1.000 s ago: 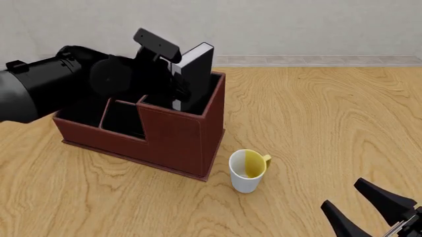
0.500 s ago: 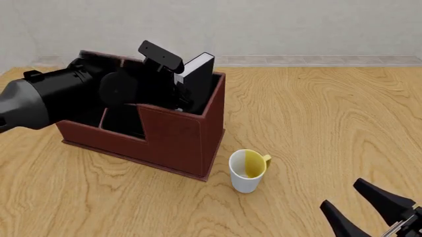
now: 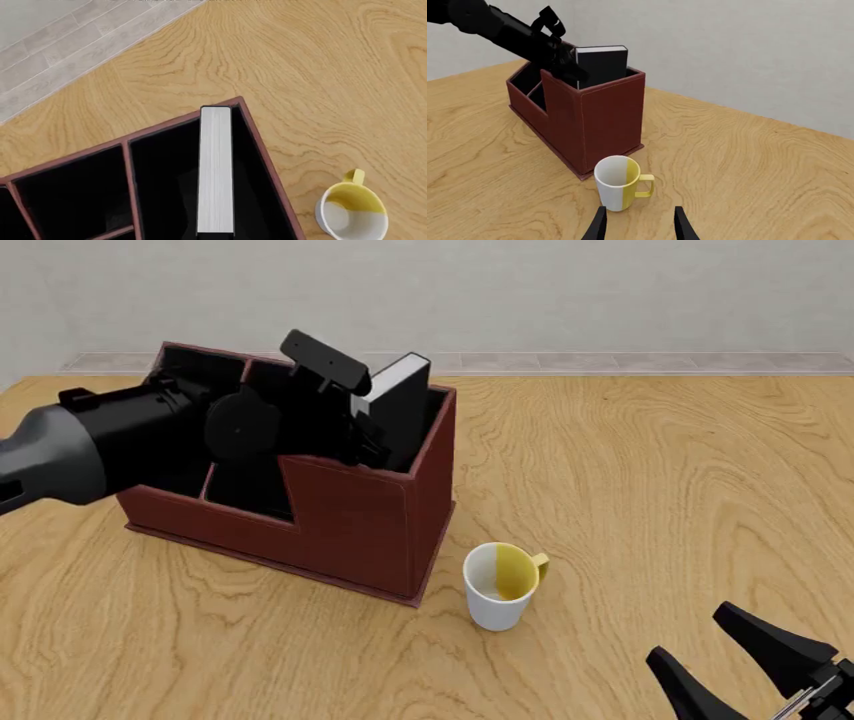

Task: Pick up the book and place it in the right compartment of the caddy.

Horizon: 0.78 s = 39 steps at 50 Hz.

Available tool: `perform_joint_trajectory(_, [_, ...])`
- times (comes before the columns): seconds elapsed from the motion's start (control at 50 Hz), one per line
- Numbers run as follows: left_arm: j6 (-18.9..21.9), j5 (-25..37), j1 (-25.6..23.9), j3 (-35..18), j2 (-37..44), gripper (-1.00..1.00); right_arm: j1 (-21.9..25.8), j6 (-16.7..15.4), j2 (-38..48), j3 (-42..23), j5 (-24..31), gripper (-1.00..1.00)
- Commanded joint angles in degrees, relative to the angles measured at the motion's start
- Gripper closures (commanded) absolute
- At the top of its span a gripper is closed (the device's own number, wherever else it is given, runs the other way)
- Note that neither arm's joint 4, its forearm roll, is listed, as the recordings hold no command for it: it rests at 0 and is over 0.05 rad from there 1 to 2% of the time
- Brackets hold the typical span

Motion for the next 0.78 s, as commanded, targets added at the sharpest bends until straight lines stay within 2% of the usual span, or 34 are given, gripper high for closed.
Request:
perform_joint_trajectory(0.02, [1.71, -0.16, 0.79, -1.72, -0.10, 1.00, 0.18, 0.04, -0.07, -0.09, 0.16, -1.00])
perform_joint_trajectory(0.04, [1.57, -0.04, 0.73, -1.82, -0.18, 1.00, 0.17, 0.07, -0.09, -0.07, 0.16, -1.00])
perform_joint_trajectory(0.06, [1.56, 0.00, 0.61, -1.83, -0.32, -1.00, 0.30, 0.03, -0.03, 0.03, 0.03, -1.00])
perform_joint_trajectory(0.58, [1.89, -0.92, 1.38, -2.22, -0.09, -1.00, 0.21, 0.12, -0.13, 0.31, -0.03, -1.00])
perform_joint_trajectory(0.78, [1.68, 1.12, 0.81, -4.15, -2.91, -1.00, 0.13, 0.09, -0.27, -0.24, 0.41, -1.00])
